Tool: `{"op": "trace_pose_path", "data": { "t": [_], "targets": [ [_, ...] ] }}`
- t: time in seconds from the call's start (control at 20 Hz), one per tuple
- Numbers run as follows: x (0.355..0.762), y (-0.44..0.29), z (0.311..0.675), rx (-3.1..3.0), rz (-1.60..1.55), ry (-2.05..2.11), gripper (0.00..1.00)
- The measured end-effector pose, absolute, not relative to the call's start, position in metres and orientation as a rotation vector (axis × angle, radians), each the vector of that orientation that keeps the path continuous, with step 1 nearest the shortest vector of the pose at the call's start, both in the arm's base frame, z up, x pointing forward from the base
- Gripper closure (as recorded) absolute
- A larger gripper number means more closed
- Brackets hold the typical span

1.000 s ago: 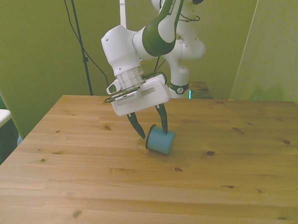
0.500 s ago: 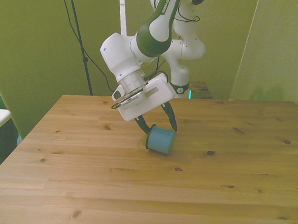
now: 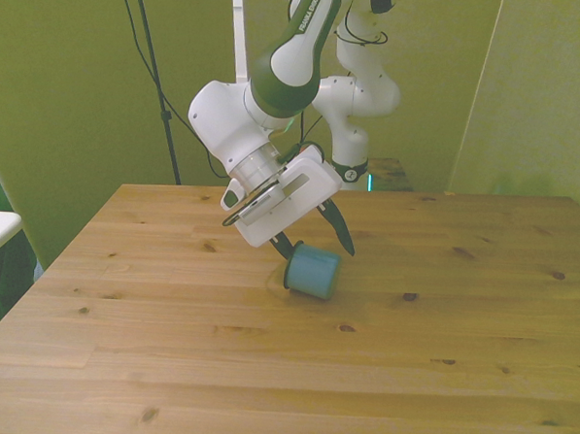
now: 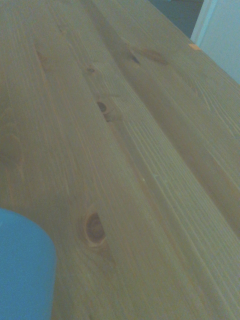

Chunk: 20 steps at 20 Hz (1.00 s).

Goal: Flip the mug upright

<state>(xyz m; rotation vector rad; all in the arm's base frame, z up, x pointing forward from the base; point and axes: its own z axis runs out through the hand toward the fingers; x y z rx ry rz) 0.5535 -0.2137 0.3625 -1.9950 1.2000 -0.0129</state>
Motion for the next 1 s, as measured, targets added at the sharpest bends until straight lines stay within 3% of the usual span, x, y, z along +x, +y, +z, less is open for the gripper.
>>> {"op": "trace_pose_path", "data": {
  "t": [0.45,0.5,1.0],
  "targets": [
    [0.5529,-0.2097,0.3628,-1.979,0.005,1.159,0.0],
    [0.5531,-0.2092,0.3629,-1.974,0.005,1.155,1.0],
    [0.5548,-0.2086,0.3571,-1.943,0.015,1.13,1.0]
  ]
}}
